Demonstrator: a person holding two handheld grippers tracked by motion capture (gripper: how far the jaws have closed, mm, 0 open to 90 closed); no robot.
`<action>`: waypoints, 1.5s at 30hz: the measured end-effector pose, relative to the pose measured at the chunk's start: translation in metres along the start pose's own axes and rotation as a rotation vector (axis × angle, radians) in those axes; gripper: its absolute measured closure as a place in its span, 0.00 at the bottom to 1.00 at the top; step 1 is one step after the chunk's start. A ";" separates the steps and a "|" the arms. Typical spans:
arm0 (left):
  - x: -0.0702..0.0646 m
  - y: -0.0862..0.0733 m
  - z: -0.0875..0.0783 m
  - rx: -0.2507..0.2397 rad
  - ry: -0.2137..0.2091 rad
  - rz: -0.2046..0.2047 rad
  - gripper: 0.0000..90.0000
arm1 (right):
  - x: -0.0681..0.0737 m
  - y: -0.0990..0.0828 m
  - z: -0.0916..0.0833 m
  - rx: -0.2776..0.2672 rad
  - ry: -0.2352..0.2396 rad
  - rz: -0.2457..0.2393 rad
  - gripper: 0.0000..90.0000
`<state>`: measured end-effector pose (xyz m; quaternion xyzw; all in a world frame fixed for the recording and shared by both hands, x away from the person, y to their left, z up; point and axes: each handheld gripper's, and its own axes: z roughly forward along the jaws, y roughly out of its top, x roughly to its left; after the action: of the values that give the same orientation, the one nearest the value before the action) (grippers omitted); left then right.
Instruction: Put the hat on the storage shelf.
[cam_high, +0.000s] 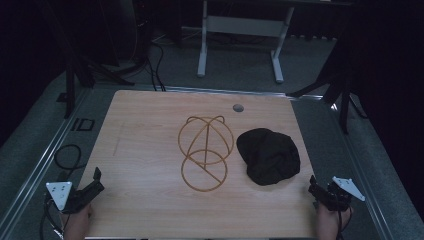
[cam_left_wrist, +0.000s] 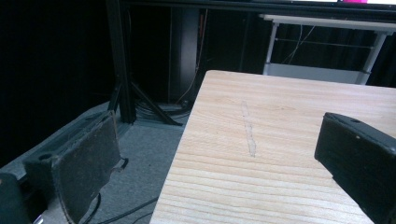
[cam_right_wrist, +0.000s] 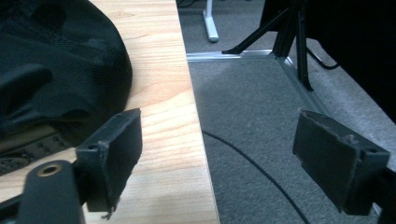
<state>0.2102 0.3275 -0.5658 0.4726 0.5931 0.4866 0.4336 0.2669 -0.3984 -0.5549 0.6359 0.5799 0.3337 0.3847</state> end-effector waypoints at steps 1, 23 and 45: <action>0.000 0.000 0.000 0.000 0.000 0.000 0.01 | 0.000 0.000 0.001 0.007 0.010 0.000 0.18; 0.001 0.000 0.000 0.004 -0.006 -0.012 0.01 | 0.005 0.071 -0.027 -0.049 0.350 -0.107 0.14; 0.002 0.000 0.000 0.003 -0.016 -0.015 0.01 | 0.050 0.133 -0.003 0.088 0.639 -0.298 0.14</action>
<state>0.2103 0.3294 -0.5658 0.4727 0.5940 0.4785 0.4413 0.3332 -0.3526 -0.4376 0.4236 0.7713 0.4306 0.2006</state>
